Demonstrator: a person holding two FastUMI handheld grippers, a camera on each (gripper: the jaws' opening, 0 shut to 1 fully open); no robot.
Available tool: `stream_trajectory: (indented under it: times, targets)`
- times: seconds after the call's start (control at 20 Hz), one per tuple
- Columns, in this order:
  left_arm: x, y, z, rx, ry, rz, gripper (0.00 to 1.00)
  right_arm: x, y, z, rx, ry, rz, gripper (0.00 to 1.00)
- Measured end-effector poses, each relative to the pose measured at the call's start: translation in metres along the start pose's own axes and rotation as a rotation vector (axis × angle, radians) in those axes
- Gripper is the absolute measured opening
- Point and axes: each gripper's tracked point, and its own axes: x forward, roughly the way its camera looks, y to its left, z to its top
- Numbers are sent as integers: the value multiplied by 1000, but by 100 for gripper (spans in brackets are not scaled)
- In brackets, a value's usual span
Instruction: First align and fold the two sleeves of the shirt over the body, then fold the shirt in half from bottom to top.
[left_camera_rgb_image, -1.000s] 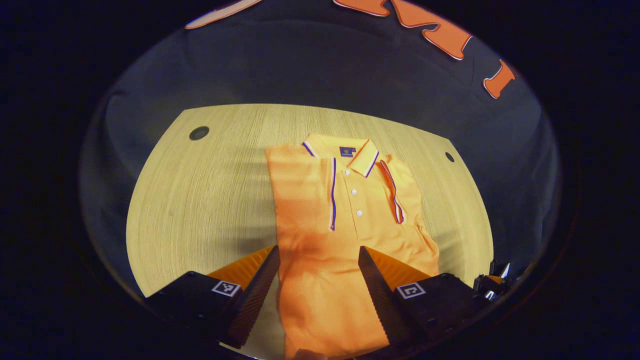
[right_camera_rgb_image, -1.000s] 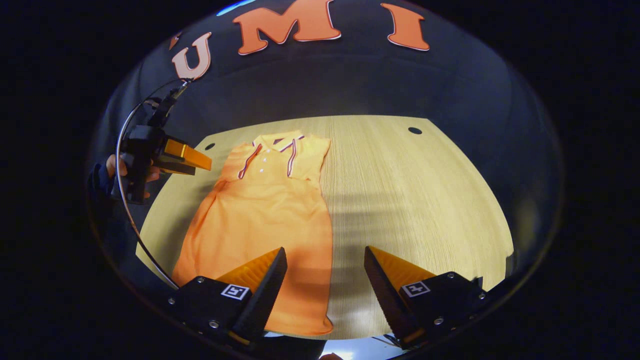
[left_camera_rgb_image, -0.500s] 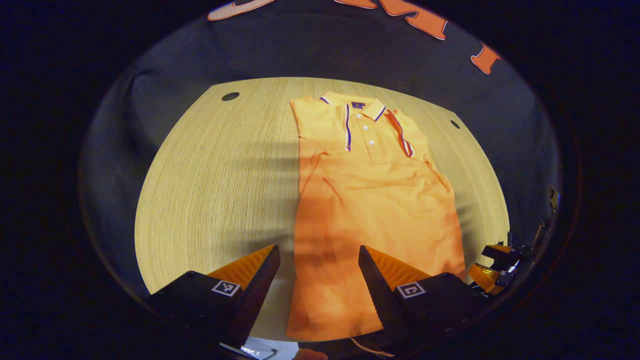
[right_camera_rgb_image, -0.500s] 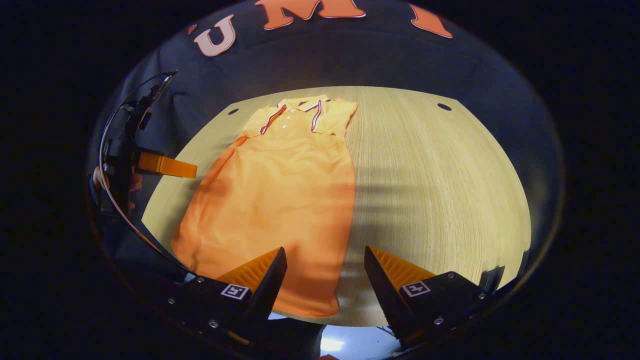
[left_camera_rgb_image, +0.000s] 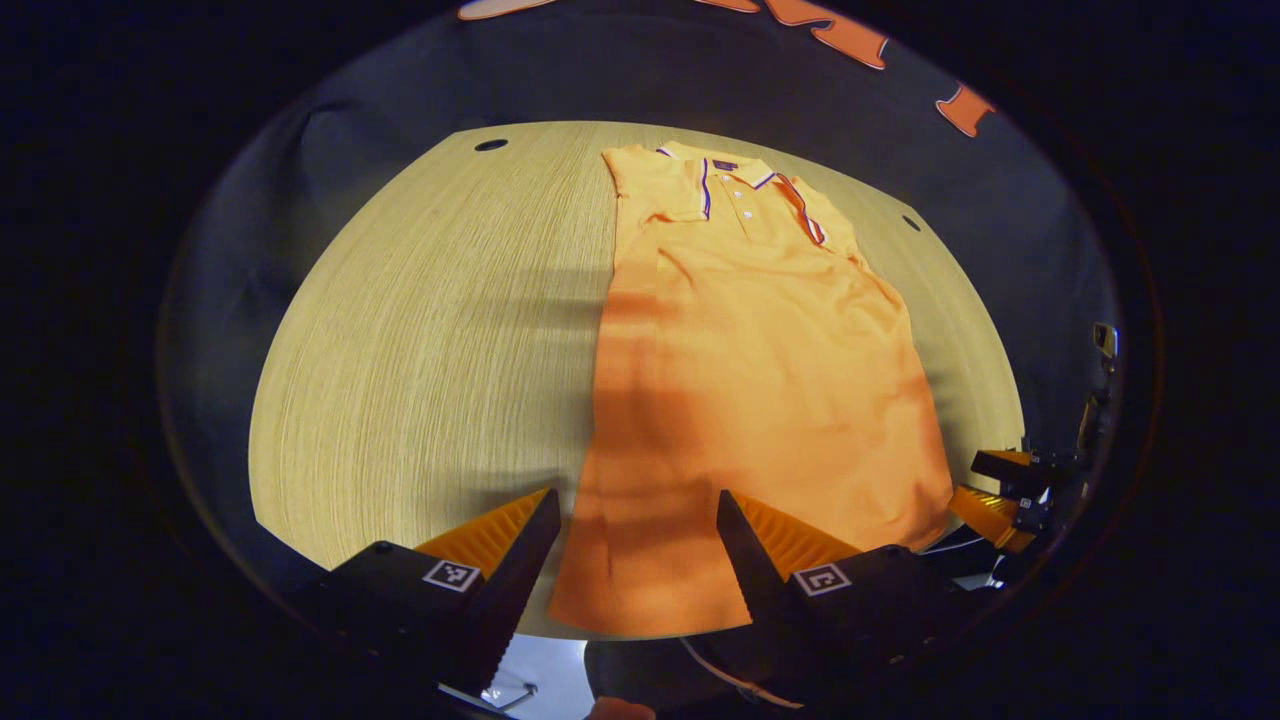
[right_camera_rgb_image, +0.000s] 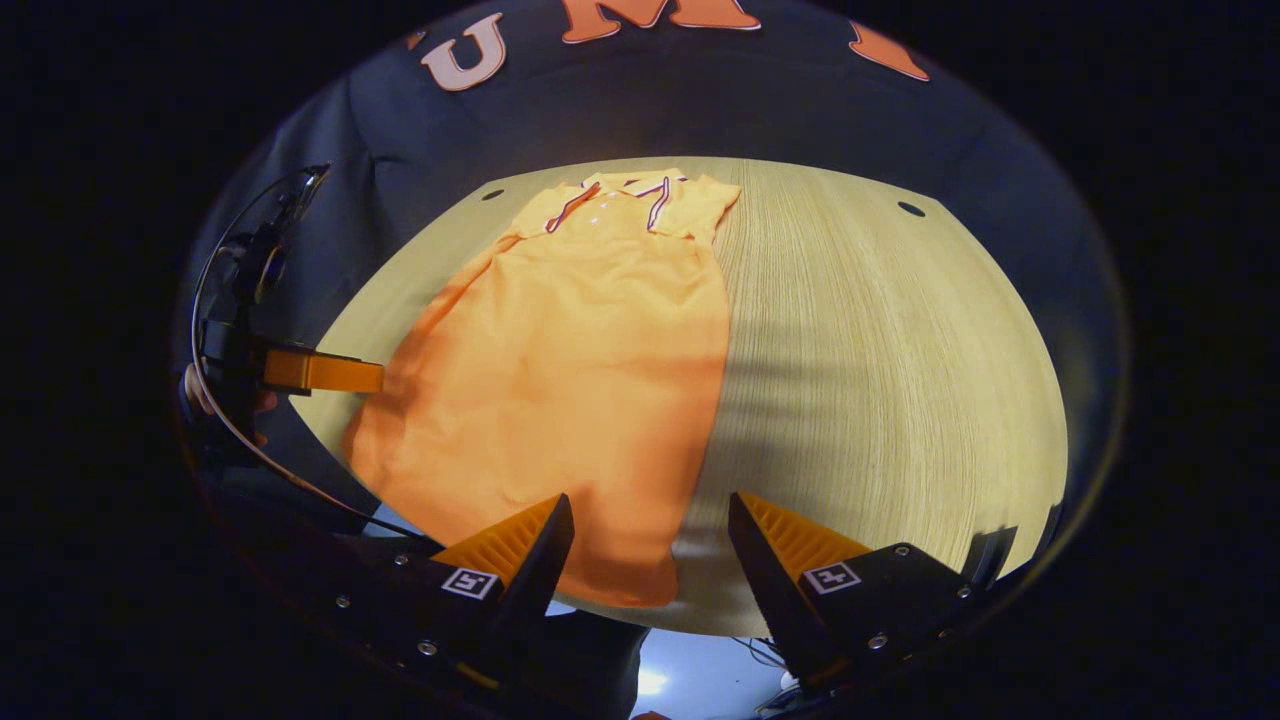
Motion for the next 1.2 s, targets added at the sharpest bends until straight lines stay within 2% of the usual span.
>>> stream_trajectory:
  times: [0.3, 0.45, 0.6, 0.65, 0.8, 0.9, 0.95, 1.0, 1.05, 1.1, 1.15, 1.2]
  targets:
    - [-1, 9, -36, 11, -19, 0, 98, -1, 1, -18, -43, -12, 9, 95]
    - [-2, 15, -39, 73, -101, 4, 98, 0, -3, -19, -55, -55, -6, 95]
    - [6, 16, -38, 132, -184, 14, 100, 5, 4, -32, -49, -53, 17, 95]
    - [6, 14, -37, 153, -206, 10, 96, 5, 3, -33, -61, -68, 8, 95]
    - [14, 9, -25, 217, -288, -3, 96, 15, 5, -26, -88, -112, -7, 95]
    - [18, 9, -17, 207, -328, 0, 98, 20, 5, -21, -114, -144, -35, 84]
    - [17, 8, -14, 209, -343, -2, 96, 24, 9, -15, -105, -159, -31, 65]
    - [19, 4, -9, 218, -350, -12, 93, 25, 13, -13, -92, -170, -28, 58]
    - [23, 0, -6, 231, -356, -27, 75, 27, 14, -7, -74, -187, -34, 37]
    - [26, -7, -2, 252, -359, -54, 60, 31, 18, -3, -54, -188, -24, 25]
    - [27, -6, 0, 267, -349, -43, 34, 35, 22, -2, -47, -162, -6, 14]
    - [26, -3, 3, 277, -337, -23, 8, 35, 28, -3, -18, -128, 27, 15]
